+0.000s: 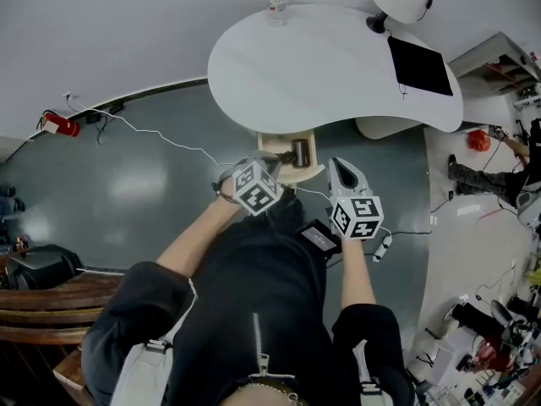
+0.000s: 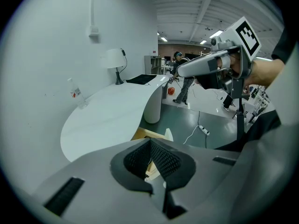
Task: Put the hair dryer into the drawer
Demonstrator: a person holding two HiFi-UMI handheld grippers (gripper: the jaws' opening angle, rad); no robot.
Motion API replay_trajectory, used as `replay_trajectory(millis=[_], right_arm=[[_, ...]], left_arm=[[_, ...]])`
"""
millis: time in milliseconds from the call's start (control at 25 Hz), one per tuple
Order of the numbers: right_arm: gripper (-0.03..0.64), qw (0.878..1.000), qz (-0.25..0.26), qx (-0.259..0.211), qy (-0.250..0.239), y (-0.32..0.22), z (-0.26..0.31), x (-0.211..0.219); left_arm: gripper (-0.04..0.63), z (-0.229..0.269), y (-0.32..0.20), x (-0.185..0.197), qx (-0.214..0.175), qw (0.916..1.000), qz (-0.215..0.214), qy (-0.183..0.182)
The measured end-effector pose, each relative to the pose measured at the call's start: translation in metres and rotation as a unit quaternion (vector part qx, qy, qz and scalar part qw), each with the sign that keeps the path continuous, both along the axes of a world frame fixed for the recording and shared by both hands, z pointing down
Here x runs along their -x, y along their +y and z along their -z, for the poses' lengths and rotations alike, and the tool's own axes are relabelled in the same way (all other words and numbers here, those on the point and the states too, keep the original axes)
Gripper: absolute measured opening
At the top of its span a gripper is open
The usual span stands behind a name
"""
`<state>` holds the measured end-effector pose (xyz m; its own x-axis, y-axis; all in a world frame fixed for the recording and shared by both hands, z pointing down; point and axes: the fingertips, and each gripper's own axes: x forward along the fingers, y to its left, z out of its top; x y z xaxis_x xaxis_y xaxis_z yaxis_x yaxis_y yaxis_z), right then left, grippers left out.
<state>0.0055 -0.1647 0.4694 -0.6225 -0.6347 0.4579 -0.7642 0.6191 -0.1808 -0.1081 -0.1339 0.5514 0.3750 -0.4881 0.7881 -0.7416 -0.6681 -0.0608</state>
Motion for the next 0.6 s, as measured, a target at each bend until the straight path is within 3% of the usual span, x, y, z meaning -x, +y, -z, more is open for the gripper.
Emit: replay_trajectory(millis=[600], right_arm=[[0.003,1.0,0.006,0.005,0.006,0.0009,-0.0045,0.0007]], left_arm=[[0.014,-0.006,0.0042,-0.0046,0.006,1.0,-0.003,-0.001]])
